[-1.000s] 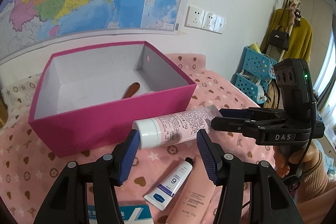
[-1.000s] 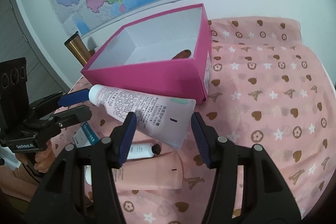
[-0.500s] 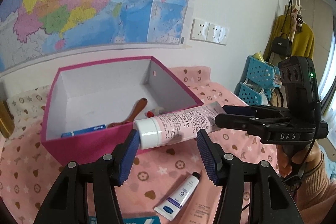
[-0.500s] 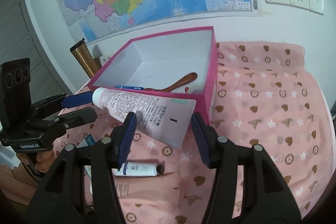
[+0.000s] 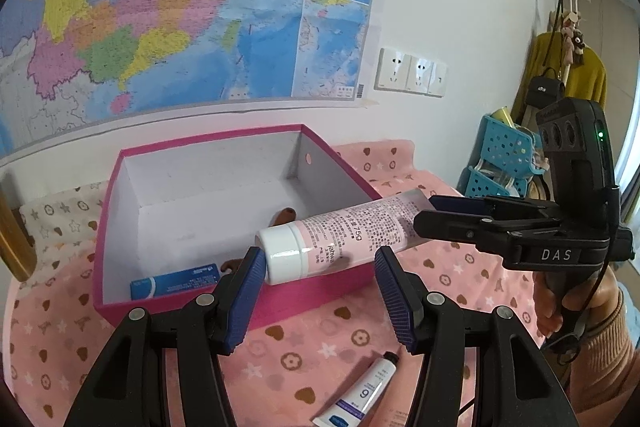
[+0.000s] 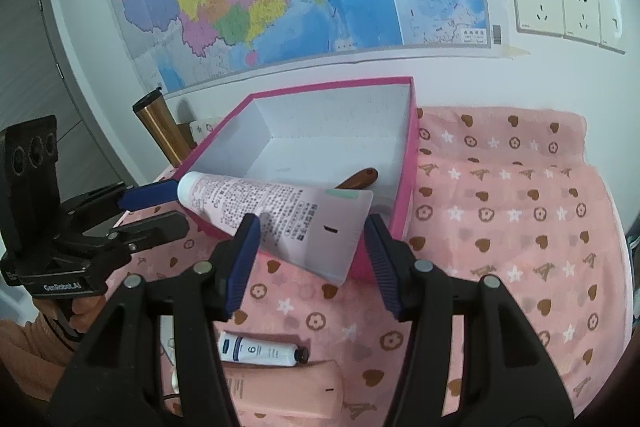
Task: Organize rigid objects
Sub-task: 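Lift the hand cream tube and carry it over the magenta box, then lower the hand cream tube into the box and open the right gripper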
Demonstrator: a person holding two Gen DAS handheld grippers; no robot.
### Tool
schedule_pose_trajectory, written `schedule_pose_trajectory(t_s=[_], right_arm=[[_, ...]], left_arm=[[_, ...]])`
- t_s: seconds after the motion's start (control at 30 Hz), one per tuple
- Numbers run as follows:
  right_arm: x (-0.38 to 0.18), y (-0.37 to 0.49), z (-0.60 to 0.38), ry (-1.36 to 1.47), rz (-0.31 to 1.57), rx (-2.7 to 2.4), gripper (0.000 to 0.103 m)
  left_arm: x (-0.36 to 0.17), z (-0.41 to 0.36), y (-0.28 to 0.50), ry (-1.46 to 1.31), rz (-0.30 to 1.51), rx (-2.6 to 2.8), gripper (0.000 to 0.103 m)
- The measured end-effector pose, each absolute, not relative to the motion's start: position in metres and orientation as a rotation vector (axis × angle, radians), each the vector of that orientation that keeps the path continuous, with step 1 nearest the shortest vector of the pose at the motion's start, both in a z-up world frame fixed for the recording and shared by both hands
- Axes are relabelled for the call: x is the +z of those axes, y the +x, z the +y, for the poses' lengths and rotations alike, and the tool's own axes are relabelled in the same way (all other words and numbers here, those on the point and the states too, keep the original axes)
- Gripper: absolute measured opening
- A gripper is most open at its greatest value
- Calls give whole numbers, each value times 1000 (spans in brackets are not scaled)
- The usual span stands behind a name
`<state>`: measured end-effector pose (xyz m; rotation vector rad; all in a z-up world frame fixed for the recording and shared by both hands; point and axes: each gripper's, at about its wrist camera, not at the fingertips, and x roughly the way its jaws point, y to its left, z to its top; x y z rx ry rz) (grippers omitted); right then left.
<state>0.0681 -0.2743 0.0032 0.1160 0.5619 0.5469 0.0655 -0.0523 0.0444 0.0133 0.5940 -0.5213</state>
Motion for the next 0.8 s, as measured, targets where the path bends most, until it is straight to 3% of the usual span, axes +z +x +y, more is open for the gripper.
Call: schedule_pose_trajectory(t_s=[0.8], right_arm=[[16, 95, -267, 87, 555, 543, 57]], left_arm=[[47, -52, 94, 8, 604, -480, 57]])
